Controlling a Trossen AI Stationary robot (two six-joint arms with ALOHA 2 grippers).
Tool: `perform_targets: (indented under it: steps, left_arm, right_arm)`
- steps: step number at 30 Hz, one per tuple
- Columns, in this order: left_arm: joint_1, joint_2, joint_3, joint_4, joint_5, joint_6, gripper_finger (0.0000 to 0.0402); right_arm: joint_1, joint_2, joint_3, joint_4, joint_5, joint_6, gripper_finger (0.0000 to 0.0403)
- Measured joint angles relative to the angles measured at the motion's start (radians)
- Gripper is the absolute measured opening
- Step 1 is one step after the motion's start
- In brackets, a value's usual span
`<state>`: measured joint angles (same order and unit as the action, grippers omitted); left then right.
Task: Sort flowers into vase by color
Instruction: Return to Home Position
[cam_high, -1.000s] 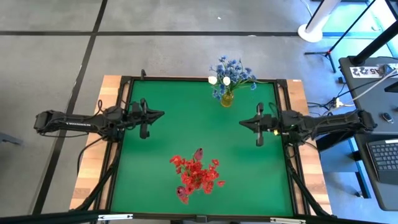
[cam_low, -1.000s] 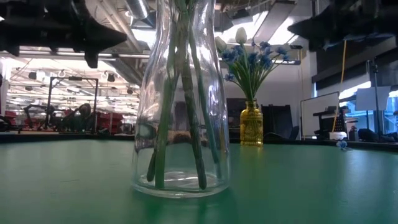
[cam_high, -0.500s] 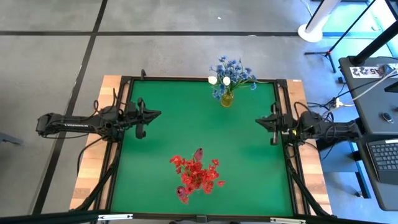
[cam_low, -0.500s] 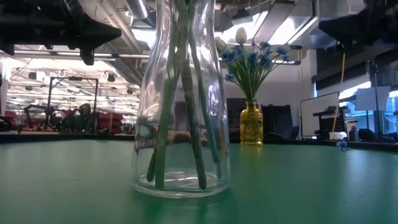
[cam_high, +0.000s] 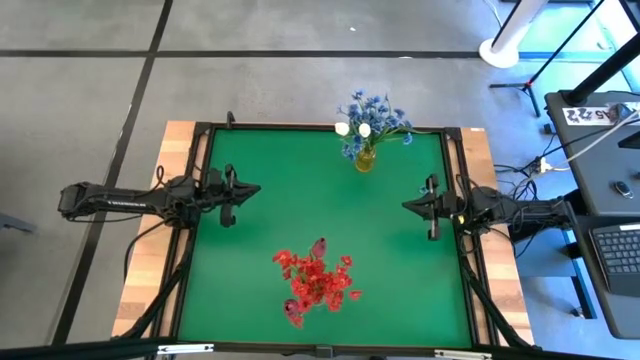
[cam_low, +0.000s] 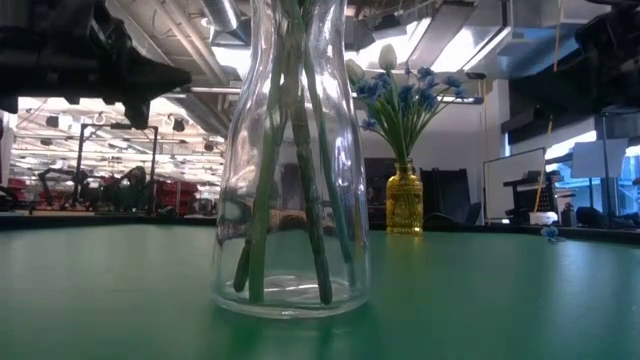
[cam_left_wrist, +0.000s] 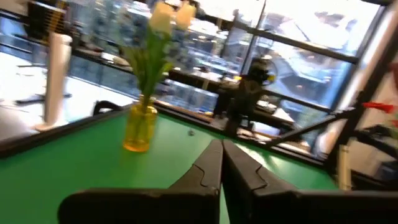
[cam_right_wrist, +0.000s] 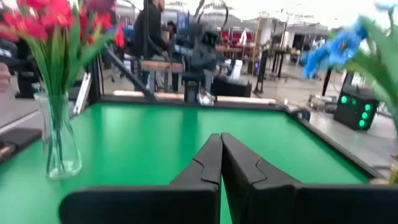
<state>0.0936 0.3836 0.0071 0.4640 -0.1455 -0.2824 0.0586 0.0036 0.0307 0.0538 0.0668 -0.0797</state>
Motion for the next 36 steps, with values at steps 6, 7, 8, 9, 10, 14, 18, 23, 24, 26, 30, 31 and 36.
perform_targets:
  steps: [6,7,8,9,10,14,18,23,24,26,30,31,36]
  left_arm:
    - [0.000,0.000,0.000,-0.008,0.085,0.000,0.0000]
    - [-0.001,0.000,0.000,-0.008,0.096,0.001,0.0000]
    - [-0.001,0.000,0.000,-0.008,0.106,0.002,0.0000]
    - [-0.001,0.000,0.000,-0.007,0.111,0.006,0.0000]
    - [-0.001,0.000,0.000,-0.008,0.111,0.011,0.0000]
    - [0.000,0.000,0.000,-0.006,0.111,0.022,0.0000]
    - [0.000,0.000,0.000,-0.011,0.111,0.004,0.0000]
    - [0.000,0.000,0.000,-0.009,0.111,0.003,0.0000]
    - [0.000,0.000,0.000,-0.009,0.111,0.003,0.0000]
    - [0.000,0.000,0.000,-0.008,0.111,0.003,0.0000]
    - [0.000,0.000,0.000,-0.008,0.111,0.003,0.0000]
    - [0.000,0.000,0.000,-0.008,0.111,0.003,0.0000]
    - [0.000,0.000,0.000,-0.008,0.110,0.003,0.0000]
  right_arm:
    - [0.000,0.000,-0.017,-0.015,0.010,0.012,0.0007]
    - [0.000,0.000,-0.018,-0.018,0.006,0.020,0.0007]
    - [0.000,-0.001,-0.018,-0.019,-0.004,0.023,0.0007]
    - [0.000,-0.001,-0.018,-0.020,-0.014,0.023,0.0007]
    - [0.000,-0.001,-0.018,-0.021,-0.028,0.023,0.0007]
    - [0.000,0.000,-0.019,-0.026,-0.034,0.022,0.0007]
    - [0.000,0.001,-0.020,-0.028,-0.034,0.023,0.0007]
    - [0.000,0.001,-0.021,-0.029,-0.034,0.020,0.0007]
    - [0.000,0.001,-0.021,-0.029,-0.034,0.020,0.0007]
    - [0.000,0.001,-0.021,-0.030,-0.034,0.020,0.0007]
    - [0.000,0.001,-0.022,-0.028,-0.034,0.021,0.0007]
    - [0.000,0.001,-0.022,-0.027,-0.034,0.021,0.0007]
    - [0.000,0.001,-0.022,-0.027,-0.034,0.022,0.0007]
